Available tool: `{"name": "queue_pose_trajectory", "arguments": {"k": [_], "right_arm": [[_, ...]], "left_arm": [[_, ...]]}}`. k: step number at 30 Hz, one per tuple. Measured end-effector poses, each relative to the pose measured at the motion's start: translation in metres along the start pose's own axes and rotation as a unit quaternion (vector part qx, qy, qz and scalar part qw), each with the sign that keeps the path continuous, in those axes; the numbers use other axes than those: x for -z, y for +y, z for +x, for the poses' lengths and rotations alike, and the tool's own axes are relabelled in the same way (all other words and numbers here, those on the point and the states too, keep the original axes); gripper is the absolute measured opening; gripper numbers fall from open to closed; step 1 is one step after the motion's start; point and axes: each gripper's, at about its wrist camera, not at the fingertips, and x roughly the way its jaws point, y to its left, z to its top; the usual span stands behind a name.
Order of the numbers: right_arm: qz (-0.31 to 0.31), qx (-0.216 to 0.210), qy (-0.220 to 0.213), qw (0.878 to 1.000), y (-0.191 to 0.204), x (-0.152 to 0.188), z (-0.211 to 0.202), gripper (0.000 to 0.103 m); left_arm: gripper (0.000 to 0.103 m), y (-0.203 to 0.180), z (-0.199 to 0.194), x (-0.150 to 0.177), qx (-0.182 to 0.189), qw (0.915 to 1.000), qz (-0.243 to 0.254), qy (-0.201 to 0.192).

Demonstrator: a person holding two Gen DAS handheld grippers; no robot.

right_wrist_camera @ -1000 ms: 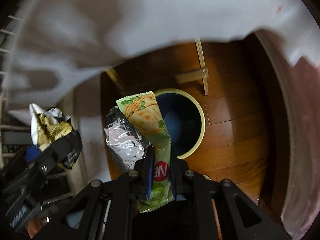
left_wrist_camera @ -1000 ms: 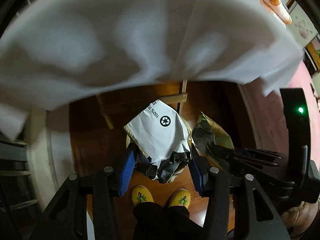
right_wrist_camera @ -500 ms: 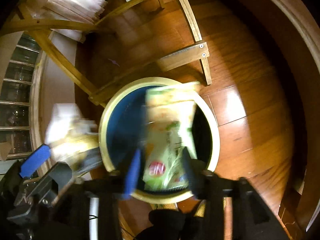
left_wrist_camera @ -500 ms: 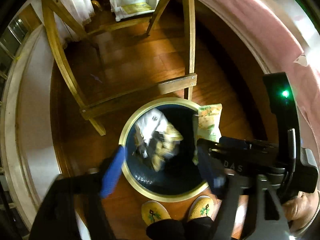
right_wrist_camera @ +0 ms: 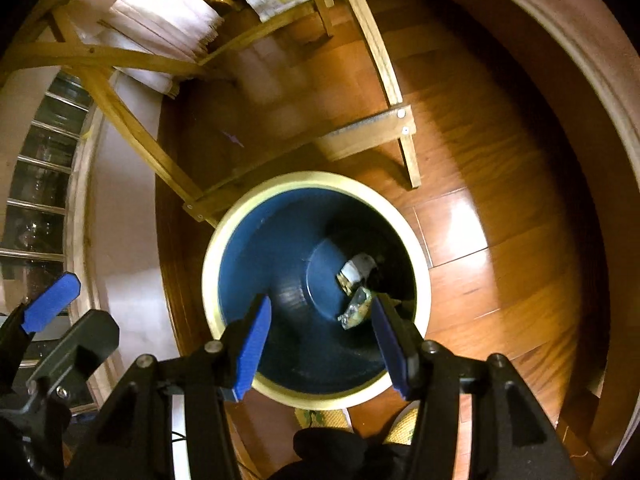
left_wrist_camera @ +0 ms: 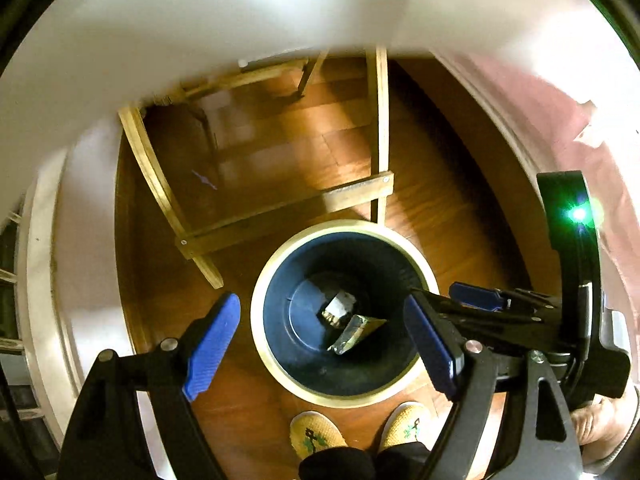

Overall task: Collect trash
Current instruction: 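Raise both tools from the bin back toward the bed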

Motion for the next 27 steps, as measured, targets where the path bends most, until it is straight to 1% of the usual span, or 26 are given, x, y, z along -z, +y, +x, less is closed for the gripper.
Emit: {"name": "queue_pose_trajectory", "arguments": {"k": [4,8,11,14,17,20,23,27], "right_arm": [[0.000,-0.003,-0.015,1.000,0.009,0.003,-0.043,0.053],[-0.002,-0.005,-0.026,1.000,0.022,0.007,-0.091,0.053],[-0.001,-0.007,-0.035,0.999,0.035,0.010,-0.139,0.053],[-0.001,-0.008,-0.045,0.999,0.045,0.010,-0.179,0.053],[-0.007,-0.012,-0.061,0.998,0.061,0.010,-0.227,0.053],[-0.018,-0.014,-0.078,0.997,0.075,0.007,-0.265,0.053],[-0.035,-0.013,-0.101,0.994,0.095,0.001,-0.305,0.053],[-0.058,-0.005,-0.135,0.989,0.117,-0.010,-0.350,0.053]], "left_arm": [[0.083,-0.004,-0.039,-0.003,0.001,1.0000,0.001,-0.006],[0.083,-0.011,-0.094,-0.009,0.004,0.9999,0.010,-0.012],[0.083,-0.013,-0.139,-0.018,0.011,0.9998,0.007,-0.015],[0.083,-0.014,-0.185,-0.031,0.010,0.9997,0.008,-0.021],[0.083,-0.012,-0.230,-0.045,0.005,0.9993,0.007,-0.035],[0.083,-0.010,-0.268,-0.064,0.000,0.9988,0.012,-0.047],[0.083,-0.011,-0.299,-0.080,-0.006,0.9978,0.022,-0.063],[0.083,-0.007,-0.333,-0.096,0.001,0.9961,0.027,-0.084]]}}
